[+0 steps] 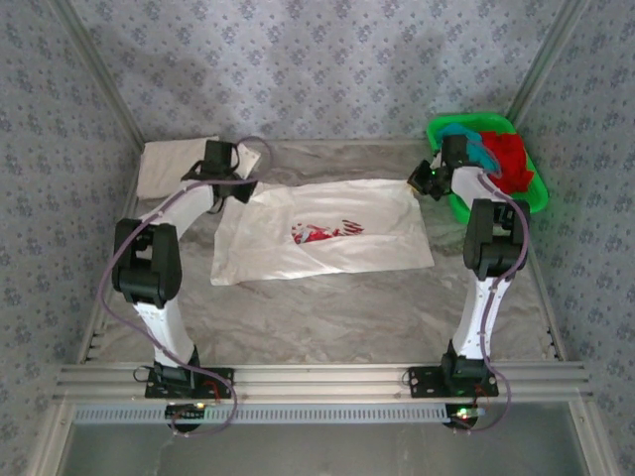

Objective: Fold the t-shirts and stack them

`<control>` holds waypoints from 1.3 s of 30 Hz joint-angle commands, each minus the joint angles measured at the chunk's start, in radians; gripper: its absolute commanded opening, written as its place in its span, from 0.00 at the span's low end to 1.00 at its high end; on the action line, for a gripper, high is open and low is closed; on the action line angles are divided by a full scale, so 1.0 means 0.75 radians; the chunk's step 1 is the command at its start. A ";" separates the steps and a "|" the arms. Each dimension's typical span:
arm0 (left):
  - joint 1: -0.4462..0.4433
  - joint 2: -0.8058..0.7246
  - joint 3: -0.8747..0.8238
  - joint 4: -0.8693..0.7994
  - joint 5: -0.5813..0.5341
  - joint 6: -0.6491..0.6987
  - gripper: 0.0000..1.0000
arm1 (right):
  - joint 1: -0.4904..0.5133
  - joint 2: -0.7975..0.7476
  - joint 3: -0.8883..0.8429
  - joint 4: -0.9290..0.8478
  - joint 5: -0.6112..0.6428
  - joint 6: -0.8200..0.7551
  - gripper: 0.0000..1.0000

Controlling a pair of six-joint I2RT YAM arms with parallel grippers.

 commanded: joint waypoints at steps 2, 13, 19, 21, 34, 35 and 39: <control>-0.005 -0.183 -0.069 0.225 -0.039 0.057 0.00 | -0.010 -0.098 -0.021 -0.005 -0.010 -0.028 0.00; -0.011 -0.407 -0.213 0.321 -0.127 0.087 0.00 | -0.033 -0.199 -0.030 -0.008 -0.078 -0.102 0.00; -0.021 -0.583 -0.478 0.418 -0.313 -0.016 0.00 | -0.051 -0.294 -0.153 0.021 -0.091 -0.092 0.00; -0.022 -0.650 -0.570 0.462 -0.384 -0.058 0.00 | -0.066 -0.331 -0.210 0.047 -0.064 -0.077 0.00; -0.061 -0.923 -0.854 0.437 -0.651 -0.201 0.00 | -0.110 -0.426 -0.417 0.097 -0.027 -0.074 0.00; -0.062 -0.936 -0.863 0.435 -0.656 -0.206 0.00 | -0.112 -0.429 -0.420 0.095 -0.030 -0.075 0.00; -0.068 -1.006 -0.892 0.399 -0.700 -0.280 0.00 | -0.110 -0.484 -0.469 0.109 -0.030 -0.085 0.00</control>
